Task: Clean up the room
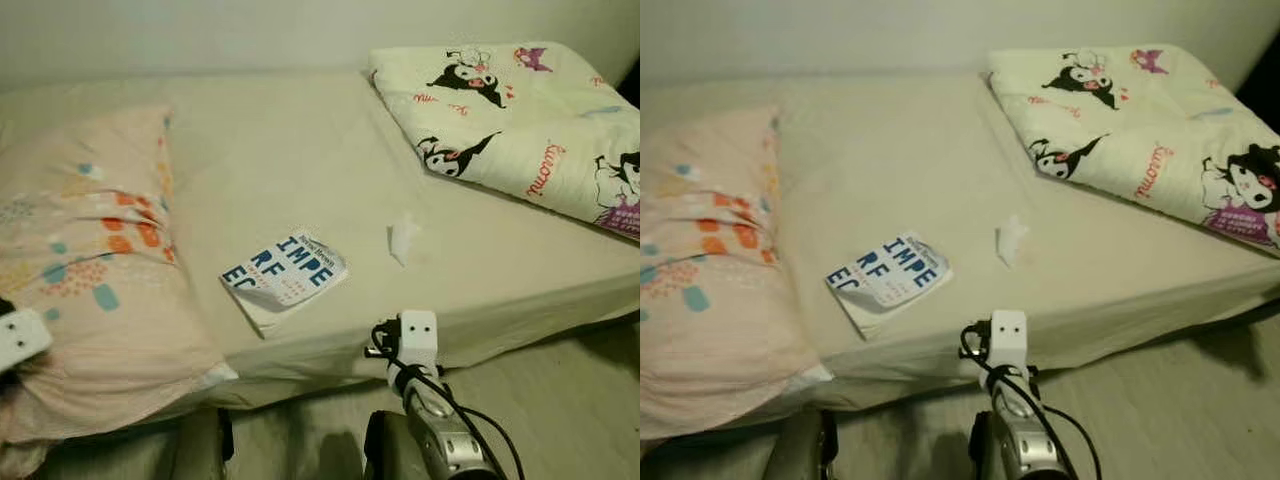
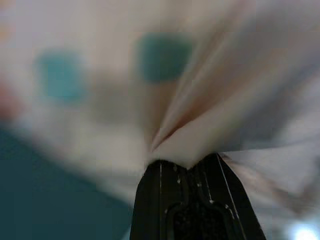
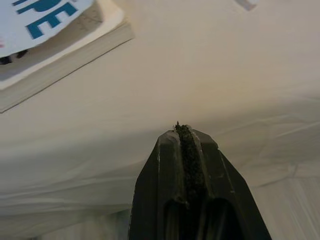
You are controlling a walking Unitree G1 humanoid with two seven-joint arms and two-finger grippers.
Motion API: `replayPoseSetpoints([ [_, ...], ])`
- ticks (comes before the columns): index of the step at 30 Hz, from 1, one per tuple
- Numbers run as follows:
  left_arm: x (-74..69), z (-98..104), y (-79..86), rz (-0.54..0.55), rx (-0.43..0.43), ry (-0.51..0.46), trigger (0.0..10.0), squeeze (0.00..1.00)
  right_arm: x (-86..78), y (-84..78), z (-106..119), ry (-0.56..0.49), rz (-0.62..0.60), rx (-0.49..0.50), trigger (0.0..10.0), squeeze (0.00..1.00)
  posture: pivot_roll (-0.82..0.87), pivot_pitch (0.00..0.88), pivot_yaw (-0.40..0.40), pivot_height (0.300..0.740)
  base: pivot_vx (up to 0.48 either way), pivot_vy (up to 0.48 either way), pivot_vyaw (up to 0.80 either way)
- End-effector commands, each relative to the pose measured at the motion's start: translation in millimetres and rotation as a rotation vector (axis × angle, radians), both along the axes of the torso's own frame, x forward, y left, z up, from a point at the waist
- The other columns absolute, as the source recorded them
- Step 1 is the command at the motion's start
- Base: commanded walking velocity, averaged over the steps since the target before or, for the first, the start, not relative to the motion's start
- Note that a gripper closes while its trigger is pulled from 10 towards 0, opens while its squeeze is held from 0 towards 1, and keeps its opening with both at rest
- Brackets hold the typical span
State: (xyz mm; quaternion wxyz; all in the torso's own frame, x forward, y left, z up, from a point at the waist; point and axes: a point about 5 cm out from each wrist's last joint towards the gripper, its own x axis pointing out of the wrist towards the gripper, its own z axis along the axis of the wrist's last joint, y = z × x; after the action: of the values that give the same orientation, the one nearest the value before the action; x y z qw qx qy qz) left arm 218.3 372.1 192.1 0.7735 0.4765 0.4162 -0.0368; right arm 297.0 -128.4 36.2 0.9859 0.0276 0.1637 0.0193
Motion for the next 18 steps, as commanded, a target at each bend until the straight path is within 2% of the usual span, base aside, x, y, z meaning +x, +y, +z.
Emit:
replayPoseSetpoints([
  [1,0.1,7,9.8,0.035,0.093,-0.03,0.0,0.0,-4.4,0.5,-8,0.036,0.004,-0.002,10.0,0.0,0.23,0.079,-0.018,0.591,0.0,0.0,0.0],
  [2,-1.6,9,18.8,0.062,0.157,-0.036,0.0,0.0,-4.5,0.4,-8,0.037,0.002,-0.001,10.0,0.0,0.23,0.077,-0.016,0.591,0.0,0.0,0.0],
  [3,-1.6,9,18.8,0.062,0.157,-0.036,0.0,0.0,-4.5,0.4,-8,0.037,0.002,-0.001,10.0,0.0,0.23,0.077,-0.016,0.591,0.0,0.0,0.0],
  [6,-5.5,12,34.7,0.082,0.287,-0.04,0.0,0.0,-4.7,0.3,-8,0.038,0.0,0.0,10.0,0.0,0.23,0.077,-0.016,0.591,0.0,0.0,0.0],
  [8,-4.2,12,35.1,0.071,0.286,-0.049,0.0,0.0,-4.9,0.4,-8,0.038,0.001,0.0,10.0,0.0,0.23,0.078,-0.016,0.591,0.0,0.0,0.0],
  [9,-1.5,12,32.3,0.07,0.246,-0.074,0.0,0.0,-5.1,0.4,-8,0.038,0.001,0.0,10.0,0.0,0.23,0.078,-0.016,0.591,0.0,0.0,0.0],
  [10,3.4,10,22.1,0.061,0.14,-0.1,0.0,0.0,-5.3,0.3,-8,0.039,0.002,0.0,10.0,0.0,0.23,0.077,-0.017,0.591,0.0,0.0,0.0],
  [11,3.4,10,22.1,0.061,0.14,-0.1,0.0,0.0,-5.3,0.3,-8,0.039,0.002,0.0,10.0,0.0,0.23,0.077,-0.017,0.591,0.0,0.0,0.0],
  [12,8.4,9,11.3,0.054,0.018,-0.129,0.0,0.0,-5.5,0.2,-8,0.039,0.002,0.0,10.0,0.0,0.23,0.077,-0.017,0.591,0.0,0.0,0.0],
  [13,8.4,9,11.3,0.054,0.018,-0.129,0.0,0.0,-5.5,0.2,-8,0.039,0.002,0.0,10.0,0.0,0.23,0.077,-0.017,0.591,0.0,0.0,0.0],
  [14,14.4,11,-4.4,0.035,-0.145,-0.153,0.0,0.0,-5.6,0.2,-9,0.041,0.002,0.0,10.0,0.0,0.23,0.077,-0.017,0.591,0.0,0.0,0.0],
  [16,21.7,19,-32.2,-0.069,-0.358,-0.149,0.1,0.0,-5.6,0.1,-9,0.043,0.005,-0.001,10.0,0.0,0.22,0.079,-0.02,0.591,0.0,0.0,0.0],
  [18,22.9,25,-50.4,-0.172,-0.464,-0.123,0.0,0.0,-5.5,-0.2,-9,0.043,0.008,-0.003,10.0,0.0,0.22,0.079,-0.02,0.591,0.0,0.0,0.0],
])
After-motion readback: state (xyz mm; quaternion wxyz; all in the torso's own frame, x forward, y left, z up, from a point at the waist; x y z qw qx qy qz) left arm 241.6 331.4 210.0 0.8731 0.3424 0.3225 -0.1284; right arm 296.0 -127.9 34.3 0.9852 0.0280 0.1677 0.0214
